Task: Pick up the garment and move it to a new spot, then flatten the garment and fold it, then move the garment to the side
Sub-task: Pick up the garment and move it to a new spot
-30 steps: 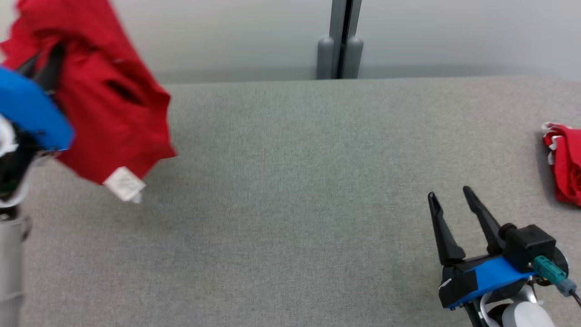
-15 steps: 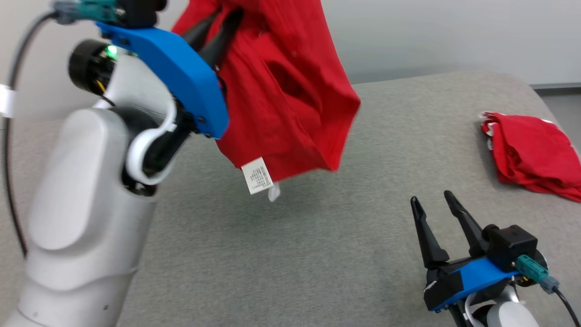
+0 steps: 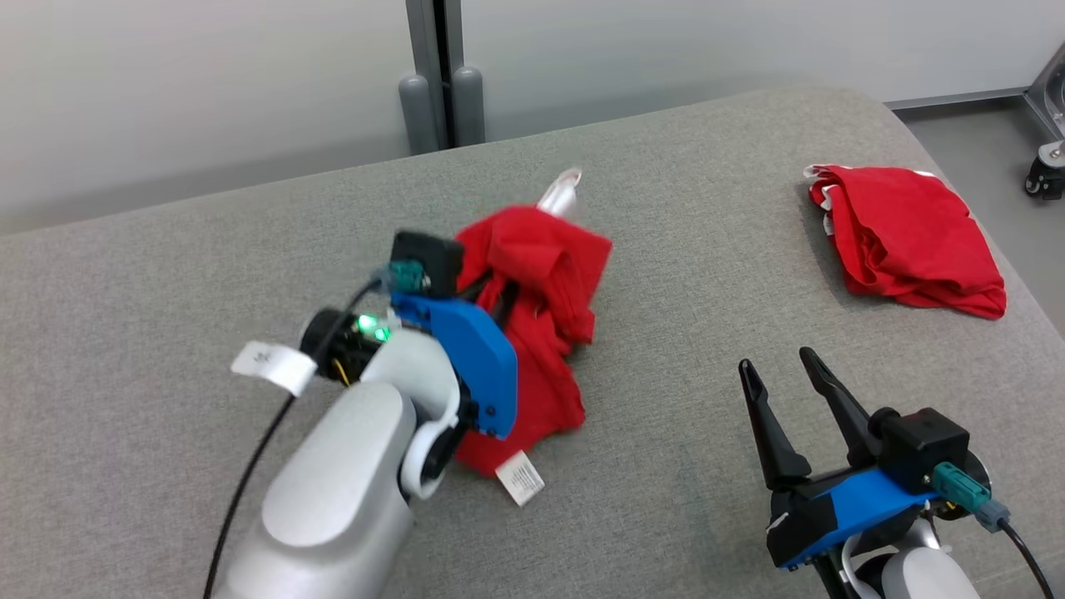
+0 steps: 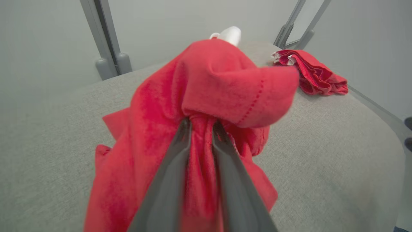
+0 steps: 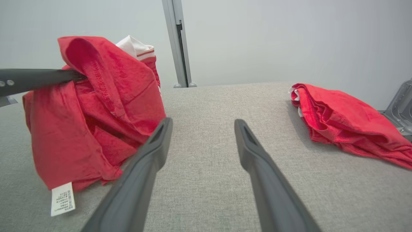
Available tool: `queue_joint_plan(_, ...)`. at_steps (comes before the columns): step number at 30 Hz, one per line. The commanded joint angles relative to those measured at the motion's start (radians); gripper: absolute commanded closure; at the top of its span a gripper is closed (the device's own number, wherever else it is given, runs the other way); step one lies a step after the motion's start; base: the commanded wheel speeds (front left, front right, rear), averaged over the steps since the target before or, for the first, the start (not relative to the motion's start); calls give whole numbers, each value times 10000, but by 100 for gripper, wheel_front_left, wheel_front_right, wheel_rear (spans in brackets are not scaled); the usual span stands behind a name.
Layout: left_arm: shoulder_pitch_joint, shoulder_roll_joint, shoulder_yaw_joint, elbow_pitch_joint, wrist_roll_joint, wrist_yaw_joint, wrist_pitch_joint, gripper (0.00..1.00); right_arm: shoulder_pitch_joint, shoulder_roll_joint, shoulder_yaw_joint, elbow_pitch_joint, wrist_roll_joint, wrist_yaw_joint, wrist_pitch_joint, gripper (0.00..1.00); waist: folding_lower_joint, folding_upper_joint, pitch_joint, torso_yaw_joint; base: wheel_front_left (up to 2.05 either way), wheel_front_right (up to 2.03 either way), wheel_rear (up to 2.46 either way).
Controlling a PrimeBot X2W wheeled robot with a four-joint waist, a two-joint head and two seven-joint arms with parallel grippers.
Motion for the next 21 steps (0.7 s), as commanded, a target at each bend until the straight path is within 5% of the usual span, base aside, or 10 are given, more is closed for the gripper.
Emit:
queue_joint_plan(1, 177, -39, -137, 285, 69, -80, -376, 0, -87, -43, -3, -25, -28, 5, 9, 0, 0, -1, 28, 37, 0, 0, 0)
queue_joint_plan(10, 1170, -243, 419, 167, -958, -493, -3536, 0, 247, -116, -441, -236, -105, 5, 169, 0, 0, -1, -222, 1056, 0, 0, 0)
queue_joint_plan(21, 2968, 814, 1449, -780, -750, -395, -5818, 0, 643, -39, -682, -376, 6, 5, 294, 0, 0, -1, -640, 1991, 0, 0, 0)
